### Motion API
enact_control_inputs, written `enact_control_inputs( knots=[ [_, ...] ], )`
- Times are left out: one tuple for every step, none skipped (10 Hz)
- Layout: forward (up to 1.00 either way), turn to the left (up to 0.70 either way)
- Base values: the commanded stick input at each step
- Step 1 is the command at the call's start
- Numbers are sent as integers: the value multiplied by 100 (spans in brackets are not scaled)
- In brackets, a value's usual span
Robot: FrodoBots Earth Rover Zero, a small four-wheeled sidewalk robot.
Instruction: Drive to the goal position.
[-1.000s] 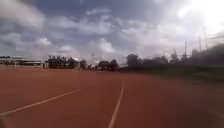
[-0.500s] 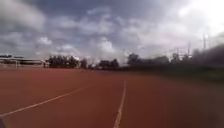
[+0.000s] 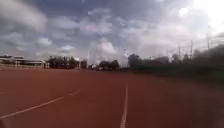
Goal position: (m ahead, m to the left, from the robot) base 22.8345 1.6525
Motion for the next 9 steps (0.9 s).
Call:
enact_control_inputs(
  knots=[
    [70,0],
    [70,0],
    [70,0],
    [70,0],
    [70,0],
    [70,0],
    [70,0],
    [70,0],
    [70,0]
  ],
)
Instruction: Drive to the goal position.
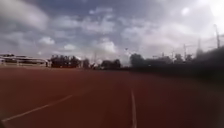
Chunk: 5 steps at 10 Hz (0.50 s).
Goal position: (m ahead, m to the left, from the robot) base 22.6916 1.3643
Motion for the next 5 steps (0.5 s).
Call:
enact_control_inputs(
  knots=[
    [70,0],
    [70,0],
    [70,0],
    [70,0],
    [70,0]
  ],
)
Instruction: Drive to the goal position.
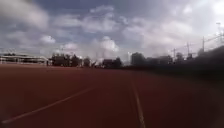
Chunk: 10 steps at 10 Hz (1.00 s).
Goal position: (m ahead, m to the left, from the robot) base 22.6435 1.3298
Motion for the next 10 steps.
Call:
enact_control_inputs(
  knots=[
    [70,0],
    [70,0],
    [70,0],
    [70,0],
    [70,0],
    [70,0],
    [70,0],
    [70,0],
    [70,0],
    [70,0]
  ],
)
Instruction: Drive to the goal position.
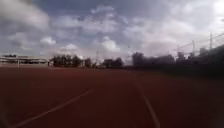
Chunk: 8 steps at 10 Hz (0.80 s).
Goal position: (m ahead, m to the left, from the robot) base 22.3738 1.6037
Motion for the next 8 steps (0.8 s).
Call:
enact_control_inputs(
  knots=[
    [70,0],
    [70,0],
    [70,0],
    [70,0],
    [70,0],
    [70,0],
    [70,0],
    [70,0]
  ],
)
